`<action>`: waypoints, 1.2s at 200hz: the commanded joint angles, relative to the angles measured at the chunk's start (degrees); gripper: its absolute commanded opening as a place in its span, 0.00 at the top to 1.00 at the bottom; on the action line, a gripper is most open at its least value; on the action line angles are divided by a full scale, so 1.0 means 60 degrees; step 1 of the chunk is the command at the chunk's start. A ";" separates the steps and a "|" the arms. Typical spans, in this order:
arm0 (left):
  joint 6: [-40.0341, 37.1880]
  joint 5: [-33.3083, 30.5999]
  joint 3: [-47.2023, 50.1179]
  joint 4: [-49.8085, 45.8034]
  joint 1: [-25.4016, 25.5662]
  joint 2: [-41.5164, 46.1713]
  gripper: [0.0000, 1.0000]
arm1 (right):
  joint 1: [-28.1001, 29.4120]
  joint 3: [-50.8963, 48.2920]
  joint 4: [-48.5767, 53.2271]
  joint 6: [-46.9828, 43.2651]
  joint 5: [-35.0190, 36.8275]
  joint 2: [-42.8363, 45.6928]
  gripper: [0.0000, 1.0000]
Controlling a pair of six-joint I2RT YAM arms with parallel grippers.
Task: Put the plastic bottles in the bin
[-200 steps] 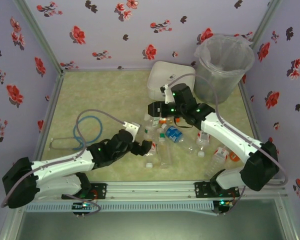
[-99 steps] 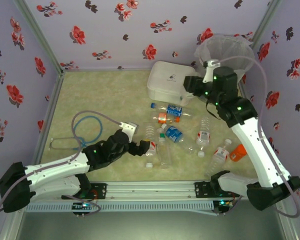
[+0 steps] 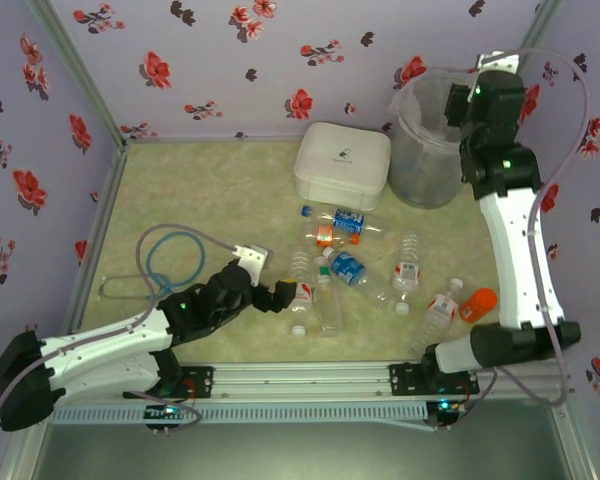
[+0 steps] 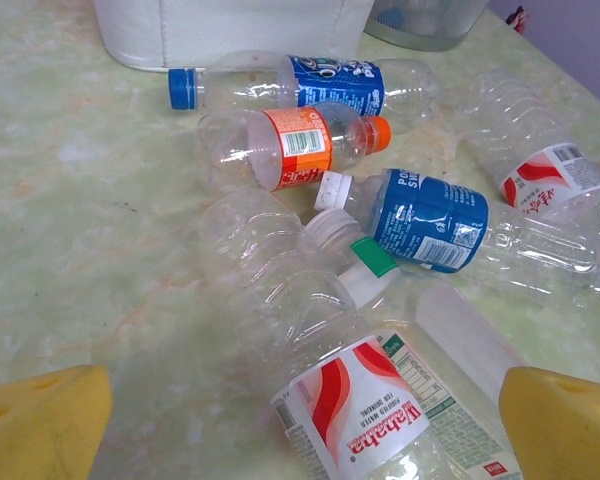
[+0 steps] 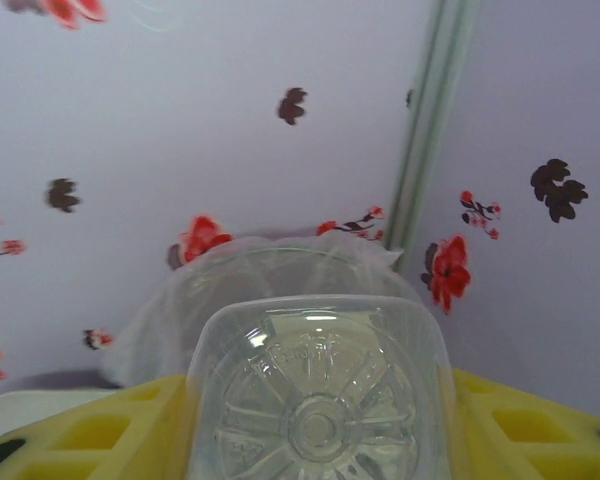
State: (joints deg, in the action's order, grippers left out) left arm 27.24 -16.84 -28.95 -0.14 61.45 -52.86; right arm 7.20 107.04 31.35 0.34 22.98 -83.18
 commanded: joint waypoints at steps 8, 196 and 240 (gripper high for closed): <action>0.0563 -0.0121 0.0489 -0.0237 -0.0063 0.0756 0.00 | -0.0609 0.2130 0.0656 0.0177 -0.0980 -0.1656 1.00; 0.2101 -0.0184 0.0577 -0.2885 0.0319 0.2419 0.00 | -0.1375 0.6577 0.3680 0.1510 -0.5243 -0.8096 0.42; 0.2059 -0.0150 0.0409 -0.2478 0.0506 0.1842 0.00 | -0.1463 0.6591 0.3659 0.1692 -0.5017 -0.7690 0.00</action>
State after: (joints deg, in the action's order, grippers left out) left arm 39.33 -16.93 -24.40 -17.41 63.61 -41.12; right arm -1.52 145.12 52.66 9.54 -6.81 -132.33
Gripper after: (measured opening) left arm 0.997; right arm 0.987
